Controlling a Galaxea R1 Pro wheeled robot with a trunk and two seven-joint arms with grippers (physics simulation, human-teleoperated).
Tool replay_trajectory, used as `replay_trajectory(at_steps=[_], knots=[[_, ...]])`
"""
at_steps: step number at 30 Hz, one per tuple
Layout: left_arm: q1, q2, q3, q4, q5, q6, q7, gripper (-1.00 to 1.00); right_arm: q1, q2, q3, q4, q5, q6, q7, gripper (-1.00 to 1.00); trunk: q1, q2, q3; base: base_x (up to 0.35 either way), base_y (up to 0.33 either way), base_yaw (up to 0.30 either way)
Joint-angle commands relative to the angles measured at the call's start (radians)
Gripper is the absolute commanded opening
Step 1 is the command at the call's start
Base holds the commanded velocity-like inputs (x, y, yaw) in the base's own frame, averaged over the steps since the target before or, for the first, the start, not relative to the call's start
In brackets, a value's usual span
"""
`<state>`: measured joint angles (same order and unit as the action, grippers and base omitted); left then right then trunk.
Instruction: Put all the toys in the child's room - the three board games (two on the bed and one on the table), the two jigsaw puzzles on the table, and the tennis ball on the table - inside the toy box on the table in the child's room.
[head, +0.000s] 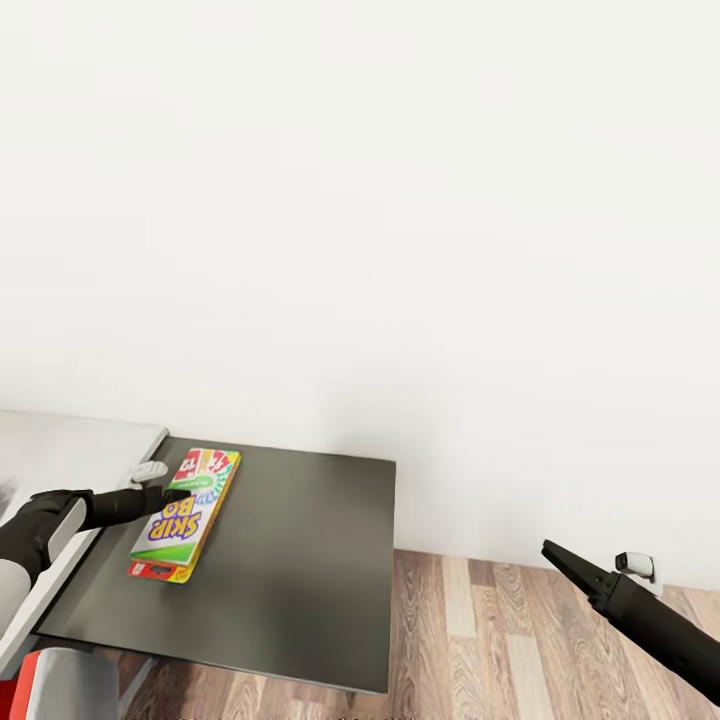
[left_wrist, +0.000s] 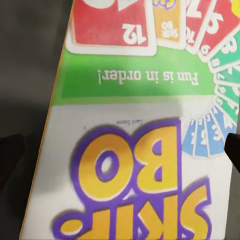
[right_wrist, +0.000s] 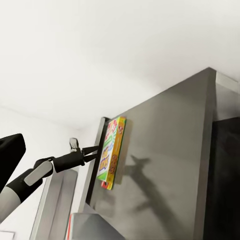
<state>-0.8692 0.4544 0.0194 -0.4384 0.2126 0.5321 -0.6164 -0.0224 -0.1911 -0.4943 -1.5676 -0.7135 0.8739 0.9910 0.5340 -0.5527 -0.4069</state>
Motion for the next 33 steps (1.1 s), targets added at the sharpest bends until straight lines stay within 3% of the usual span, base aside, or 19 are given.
replay_trajectory(at_steps=[1, 20, 33], knots=[[-0.001, 0.000, 0.002, 0.000, 0.004, 0.005, -0.002, 1.00, -0.001, 0.000, 0.000, 0.000, -0.001, 0.004, 0.002, 1.00, 0.000, -0.001, -0.002, 0.000, 0.000, 0.000], [-0.001, -0.001, 0.001, 0.001, 0.004, -0.004, -0.002, 1.00, -0.001, 0.002, -0.001, -0.002, 0.000, 0.004, 0.003, 1.00, 0.000, -0.001, -0.006, 0.000, 0.000, 0.000], [-0.001, 0.001, 0.001, 0.001, 0.004, -0.006, -0.003, 1.00, -0.001, 0.000, -0.001, -0.002, -0.001, 0.004, 0.003, 1.00, 0.000, -0.001, -0.023, 0.000, 0.000, 0.000]])
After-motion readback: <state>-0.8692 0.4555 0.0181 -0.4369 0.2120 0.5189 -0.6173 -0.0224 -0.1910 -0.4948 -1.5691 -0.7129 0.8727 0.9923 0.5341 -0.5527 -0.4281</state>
